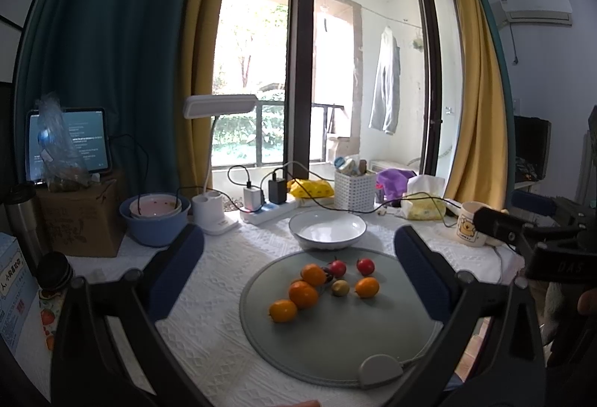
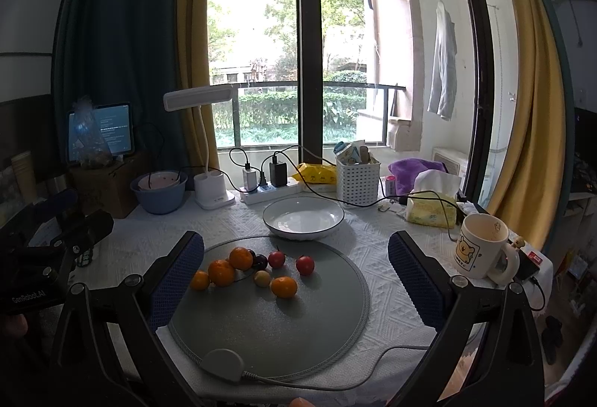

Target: Organize fruits

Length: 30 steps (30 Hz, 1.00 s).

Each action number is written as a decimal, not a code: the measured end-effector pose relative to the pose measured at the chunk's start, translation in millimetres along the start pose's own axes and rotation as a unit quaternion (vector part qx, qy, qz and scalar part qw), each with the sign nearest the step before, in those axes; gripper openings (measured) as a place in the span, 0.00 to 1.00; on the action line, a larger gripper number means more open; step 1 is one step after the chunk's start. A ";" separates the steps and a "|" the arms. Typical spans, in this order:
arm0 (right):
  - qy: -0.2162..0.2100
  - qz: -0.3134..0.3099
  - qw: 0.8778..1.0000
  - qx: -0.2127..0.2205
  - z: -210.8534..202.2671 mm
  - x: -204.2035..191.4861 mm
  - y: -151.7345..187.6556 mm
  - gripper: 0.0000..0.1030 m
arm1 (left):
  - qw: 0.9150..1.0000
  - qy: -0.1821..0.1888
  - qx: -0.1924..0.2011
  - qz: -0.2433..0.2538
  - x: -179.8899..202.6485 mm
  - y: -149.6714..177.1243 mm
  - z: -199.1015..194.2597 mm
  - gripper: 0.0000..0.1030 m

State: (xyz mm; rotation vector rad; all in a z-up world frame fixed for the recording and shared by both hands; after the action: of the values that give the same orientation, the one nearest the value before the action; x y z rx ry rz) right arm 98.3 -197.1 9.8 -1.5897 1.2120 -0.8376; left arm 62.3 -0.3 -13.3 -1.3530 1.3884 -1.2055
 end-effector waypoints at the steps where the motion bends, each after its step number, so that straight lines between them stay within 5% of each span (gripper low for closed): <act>1: 0.000 0.000 1.000 0.000 -0.1 0.1 0.1 0.98 | 1.000 0.000 0.000 0.000 0.1 0.0 0.2 1.00; 22: -0.003 0.005 1.000 -0.002 3.0 0.7 1.9 0.98 | 1.000 0.005 -0.008 0.004 1.2 -0.4 1.5 1.00; 30: 0.010 0.004 0.999 -0.031 24.8 7.1 13.4 0.98 | 0.998 0.005 -0.063 -0.003 -3.9 22.4 29.4 0.99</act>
State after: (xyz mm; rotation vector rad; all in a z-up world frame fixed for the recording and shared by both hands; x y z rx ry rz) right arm 118.4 -198.2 -11.2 -1.6278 1.2689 -0.8190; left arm 87.0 0.2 -41.1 -1.4413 1.4900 -1.1461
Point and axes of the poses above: each gripper's, at about its wrist camera, not at the fingertips, and z roughly the way its jaws point, x to its right, y to its underside, the point moved 7 cm from there along z, roughly the way its jaws point, and after that the axes turned 3 degrees about y, right-handed, at the moved point
